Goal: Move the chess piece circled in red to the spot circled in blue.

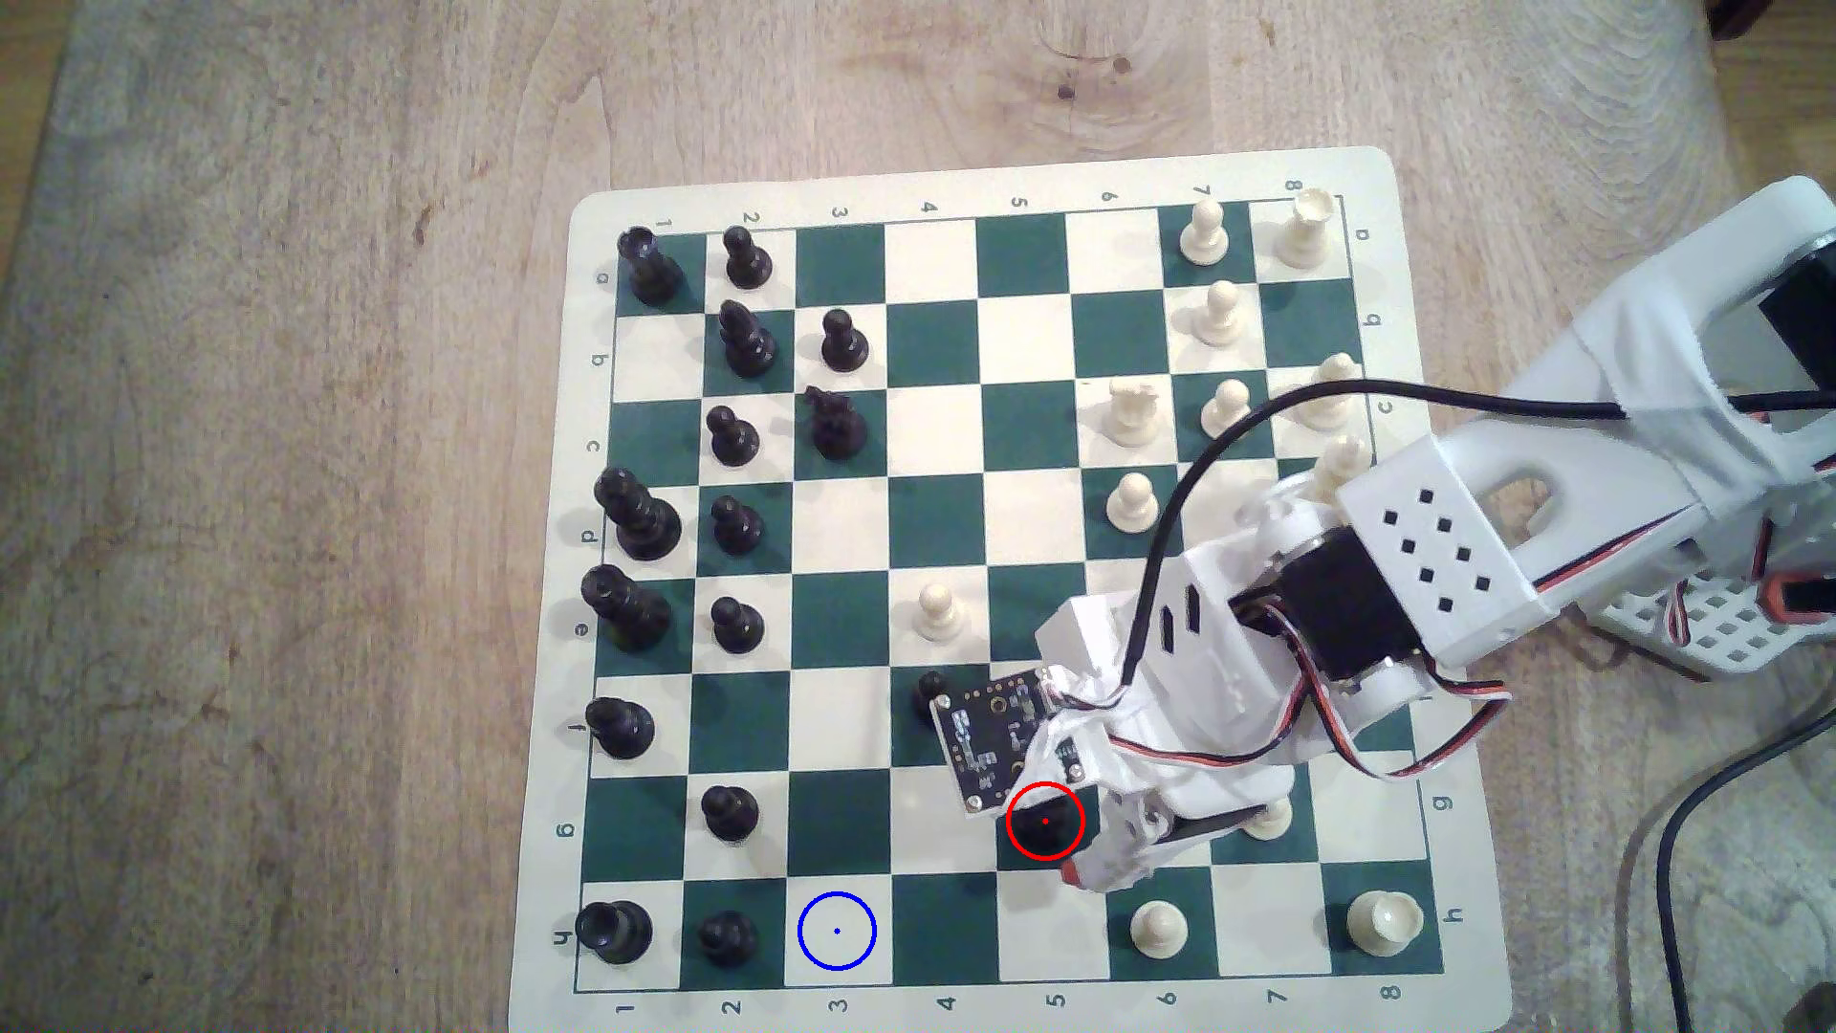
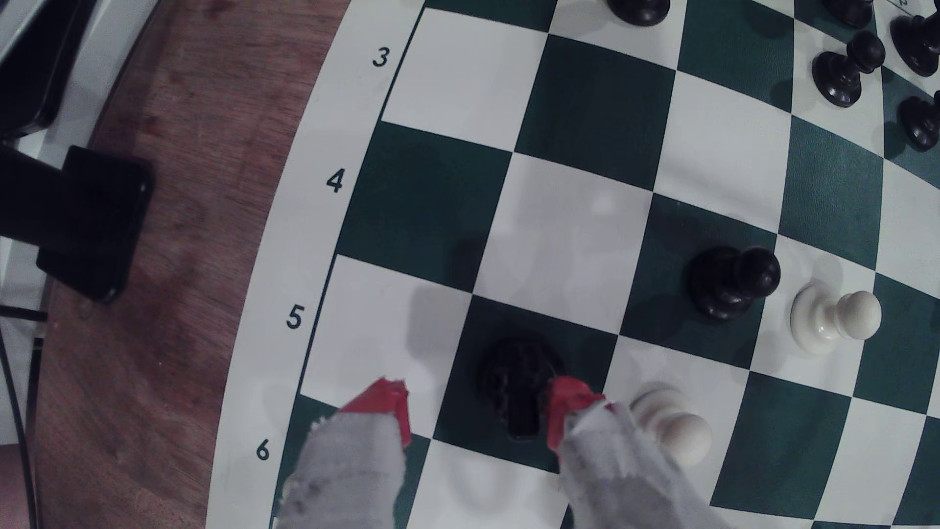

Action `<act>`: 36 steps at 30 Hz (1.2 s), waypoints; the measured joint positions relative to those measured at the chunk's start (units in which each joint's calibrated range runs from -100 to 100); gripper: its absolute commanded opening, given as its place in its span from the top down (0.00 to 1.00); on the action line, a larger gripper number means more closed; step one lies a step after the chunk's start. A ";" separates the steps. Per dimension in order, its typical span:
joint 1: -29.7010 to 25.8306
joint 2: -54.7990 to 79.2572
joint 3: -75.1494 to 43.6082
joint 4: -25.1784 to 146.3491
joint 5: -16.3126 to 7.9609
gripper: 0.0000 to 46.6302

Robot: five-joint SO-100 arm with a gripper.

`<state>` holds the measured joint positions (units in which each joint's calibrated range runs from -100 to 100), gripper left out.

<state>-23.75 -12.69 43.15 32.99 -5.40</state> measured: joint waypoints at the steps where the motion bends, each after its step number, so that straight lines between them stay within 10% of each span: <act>1: 0.22 0.00 0.00 -0.24 0.00 0.70; 36: 0.07 4.94 0.00 -3.75 -0.68 0.82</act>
<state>-23.67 -7.75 43.15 29.24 -6.08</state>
